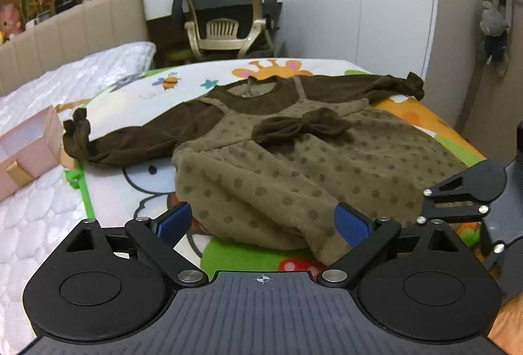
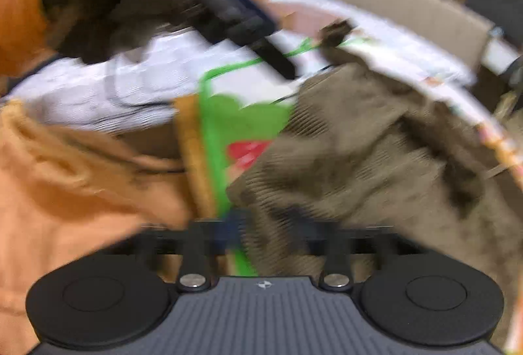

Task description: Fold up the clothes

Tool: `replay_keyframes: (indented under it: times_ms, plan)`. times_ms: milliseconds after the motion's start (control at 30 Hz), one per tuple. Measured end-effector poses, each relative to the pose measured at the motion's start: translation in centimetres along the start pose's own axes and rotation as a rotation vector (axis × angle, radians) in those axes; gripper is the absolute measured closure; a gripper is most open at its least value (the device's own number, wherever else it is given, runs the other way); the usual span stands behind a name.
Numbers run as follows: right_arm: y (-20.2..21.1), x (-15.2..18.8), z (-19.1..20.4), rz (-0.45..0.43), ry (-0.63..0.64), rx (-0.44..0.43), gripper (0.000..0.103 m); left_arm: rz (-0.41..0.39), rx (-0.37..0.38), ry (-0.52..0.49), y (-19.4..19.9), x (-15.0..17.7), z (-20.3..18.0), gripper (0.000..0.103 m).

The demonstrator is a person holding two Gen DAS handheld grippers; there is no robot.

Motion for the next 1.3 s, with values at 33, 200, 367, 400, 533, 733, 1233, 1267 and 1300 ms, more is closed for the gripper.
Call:
replay_keyframes:
  times_ms: [33, 200, 367, 400, 533, 733, 1233, 1267, 1300]
  plan:
    - [1.1, -0.6, -1.3, -0.044, -0.049, 0.038, 0.099, -0.007, -0.001, -0.003, 0.4, 0.1, -0.2, 0.006]
    - [7.3, -3.3, -6.6, -0.255, -0.194, 0.192, 0.100, -0.021, 0.086, -0.056, 1.0, 1.1, -2.8, 0.004]
    - [11.0, -4.4, -7.9, -0.352, -0.211, 0.258, 0.100, -0.007, 0.043, -0.145, -2.8, 1.6, -7.5, 0.004]
    - [11.2, -4.5, -8.0, -0.353, -0.214, 0.261, 0.100, -0.015, 0.003, -0.156, -3.7, 1.5, -8.2, 0.004]
    - [11.9, -5.0, -8.2, -0.360, -0.216, 0.283, 0.100, -0.086, -0.192, -0.137, -7.0, -0.3, -8.6, 0.004]
    - [12.2, -5.1, -8.9, -0.375, -0.221, 0.306, 0.100, -0.188, -0.432, -0.083, -6.5, -3.1, -4.9, 0.004]
    - [14.1, -4.7, -5.7, -0.391, -0.141, 0.148, 0.085, -0.295, -0.341, -0.030, 7.8, -2.3, -1.6, 0.001]
    - [14.5, -4.5, -6.1, -0.401, -0.148, 0.160, 0.075, -0.287, -0.305, -0.017, 7.7, -2.5, -1.4, 0.000]
    - [14.9, -4.3, -6.5, -0.411, -0.155, 0.173, 0.067, -0.275, -0.273, 0.002, 7.3, -2.7, -1.1, 0.000]
Point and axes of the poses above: each gripper's, at about its wrist camera, not at the fingertips, and y roughly against the way its jaws point, z to its left, x to its underside, the point moved 3 cm from there along -y, roughly the way its jaws point, and after that the axes turned 6 degrees about z, right-handed, at the moved point
